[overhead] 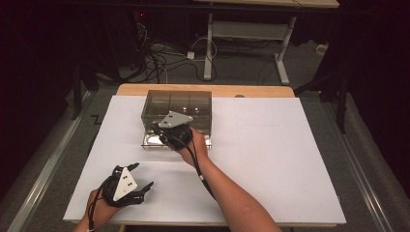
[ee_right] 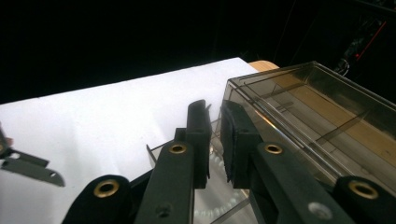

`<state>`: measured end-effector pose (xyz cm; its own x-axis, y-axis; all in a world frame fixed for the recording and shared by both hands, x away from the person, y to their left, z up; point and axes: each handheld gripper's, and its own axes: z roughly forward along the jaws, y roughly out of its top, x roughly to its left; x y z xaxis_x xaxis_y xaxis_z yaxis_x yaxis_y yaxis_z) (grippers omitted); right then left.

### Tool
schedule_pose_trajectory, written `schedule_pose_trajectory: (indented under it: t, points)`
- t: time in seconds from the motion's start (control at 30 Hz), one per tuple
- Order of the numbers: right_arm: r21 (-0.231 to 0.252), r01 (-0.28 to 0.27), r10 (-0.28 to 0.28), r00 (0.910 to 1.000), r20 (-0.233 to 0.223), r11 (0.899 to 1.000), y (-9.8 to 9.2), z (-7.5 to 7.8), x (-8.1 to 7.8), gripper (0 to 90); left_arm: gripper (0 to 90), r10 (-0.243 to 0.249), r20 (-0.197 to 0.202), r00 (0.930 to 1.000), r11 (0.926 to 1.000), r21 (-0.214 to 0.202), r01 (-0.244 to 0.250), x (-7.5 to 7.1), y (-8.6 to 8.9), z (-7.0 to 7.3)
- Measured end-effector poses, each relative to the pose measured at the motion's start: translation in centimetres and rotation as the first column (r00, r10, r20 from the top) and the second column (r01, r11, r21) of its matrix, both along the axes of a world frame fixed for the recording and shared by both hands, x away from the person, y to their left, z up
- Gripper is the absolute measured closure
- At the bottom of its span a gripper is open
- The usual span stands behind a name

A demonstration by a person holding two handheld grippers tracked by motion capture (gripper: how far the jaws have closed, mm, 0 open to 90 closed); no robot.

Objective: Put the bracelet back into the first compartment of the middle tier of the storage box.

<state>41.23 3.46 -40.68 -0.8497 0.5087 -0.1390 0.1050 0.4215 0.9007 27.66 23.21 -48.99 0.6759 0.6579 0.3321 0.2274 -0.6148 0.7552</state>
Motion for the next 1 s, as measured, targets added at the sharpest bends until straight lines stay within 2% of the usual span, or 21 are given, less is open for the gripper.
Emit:
schedule_pose_trajectory:
  t: [0.2, 0.5, 0.77, 1.0]
  points:
    - [-0.001, 0.011, -0.011, 0.9998, 0.017, 1.0, -1.2, 0.5, -0.2, 81.2, 22.9, 0.008, -0.006, 1.0, 1.0, -0.005, -0.008, 0.1, 0.0, 0.0]
    - [0.006, 0.068, -0.069, 0.9962, 0.054, 0.998, -4.0, 1.5, -0.3, 76.1, 22.9, 0.016, -0.016, 0.9997, 0.9998, -0.008, -0.016, 0.1, -0.3, -0.1]
    - [0.004, 0.134, -0.134, 0.9854, 0.105, 0.991, -6.3, 2.2, -0.7, 70.4, 22.9, 0.022, -0.018, 0.9996, 0.9997, -0.005, -0.023, 0.2, -0.4, -0.1]
    - [0.003, 0.173, -0.172, 0.9766, 0.13, 0.985, -8.3, 2.8, -0.8, 69.7, 22.9, 0.023, -0.019, 0.9995, 0.9997, -0.006, -0.023, 0.2, -0.3, -0.1]
